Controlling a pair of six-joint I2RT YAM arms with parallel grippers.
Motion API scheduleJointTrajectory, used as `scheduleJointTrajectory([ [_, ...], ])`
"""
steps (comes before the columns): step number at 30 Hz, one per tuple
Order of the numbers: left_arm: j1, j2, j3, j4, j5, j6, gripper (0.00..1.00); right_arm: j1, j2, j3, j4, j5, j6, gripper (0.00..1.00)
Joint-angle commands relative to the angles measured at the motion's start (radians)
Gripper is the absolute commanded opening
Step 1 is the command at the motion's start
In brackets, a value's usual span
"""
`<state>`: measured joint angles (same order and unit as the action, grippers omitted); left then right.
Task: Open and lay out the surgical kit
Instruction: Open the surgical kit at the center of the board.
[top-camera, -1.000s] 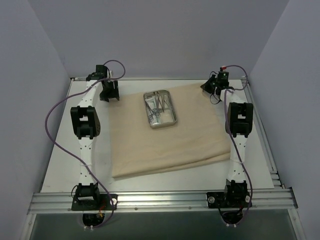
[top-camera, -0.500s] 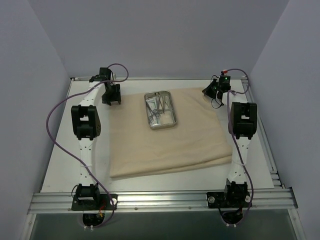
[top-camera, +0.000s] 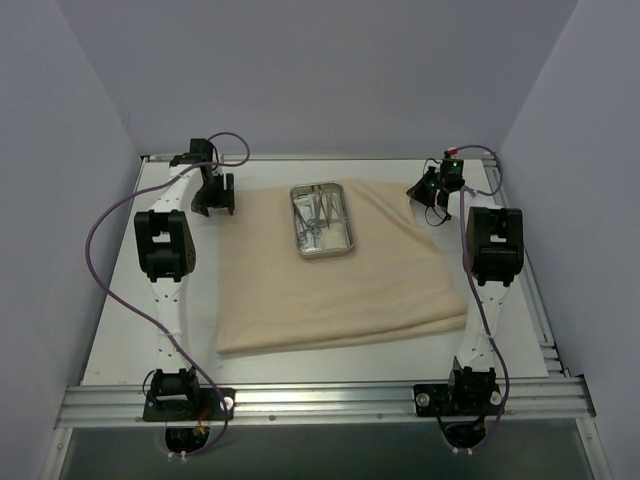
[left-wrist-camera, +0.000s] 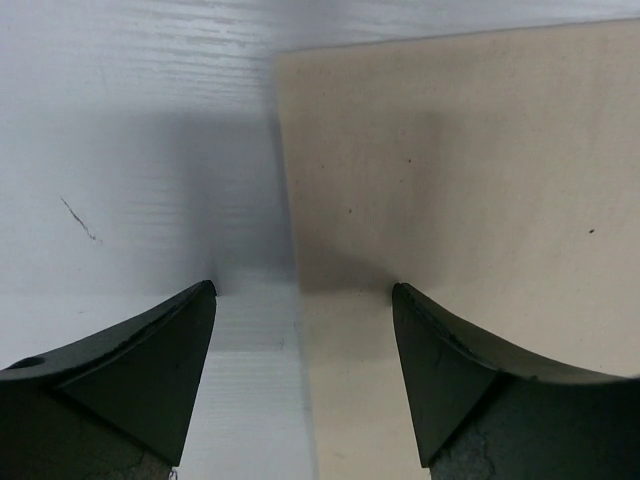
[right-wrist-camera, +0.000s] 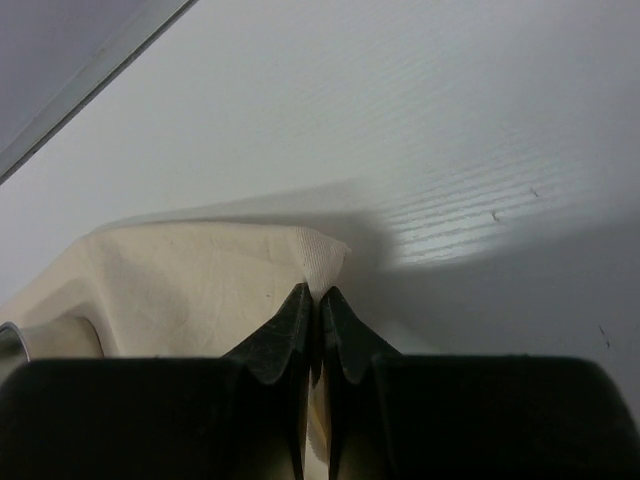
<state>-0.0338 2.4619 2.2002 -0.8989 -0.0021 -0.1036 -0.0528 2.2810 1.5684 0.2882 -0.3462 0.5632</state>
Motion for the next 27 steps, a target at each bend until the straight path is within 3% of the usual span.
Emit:
scheduleJointTrajectory([
  [1,0.012,-0.017,0.001,-0.038,0.036,0.007,0.80,-0.007,-0.087,-0.034,0.017,0.032,-0.013,0.00],
  [5,0.022,0.037,0.033,-0.063,0.086,0.007,0.79,-0.007,-0.087,-0.057,0.040,0.016,0.004,0.00],
  [8,-0.030,0.058,0.052,-0.045,0.093,0.036,0.72,-0.009,-0.063,-0.028,0.019,0.001,-0.016,0.00],
  [9,-0.043,0.080,0.058,-0.051,0.090,0.039,0.67,-0.009,-0.060,-0.018,0.017,-0.005,-0.019,0.00],
  [10,-0.054,0.092,0.081,-0.061,0.093,0.039,0.53,-0.010,-0.057,-0.016,0.023,-0.007,-0.022,0.00],
  [13,-0.063,0.126,0.104,-0.113,0.125,0.021,0.31,-0.018,-0.051,-0.028,0.064,-0.023,0.004,0.00],
  [16,-0.051,0.097,0.055,-0.077,0.114,0.012,0.02,-0.022,-0.041,-0.036,0.109,-0.042,0.024,0.00],
  [23,-0.054,0.100,0.176,-0.051,0.044,0.012,0.02,-0.032,0.057,0.110,0.088,-0.007,0.023,0.00],
  [27,-0.031,0.204,0.410,-0.093,0.011,0.008,0.02,-0.027,0.104,0.195,0.100,0.019,0.052,0.00],
])
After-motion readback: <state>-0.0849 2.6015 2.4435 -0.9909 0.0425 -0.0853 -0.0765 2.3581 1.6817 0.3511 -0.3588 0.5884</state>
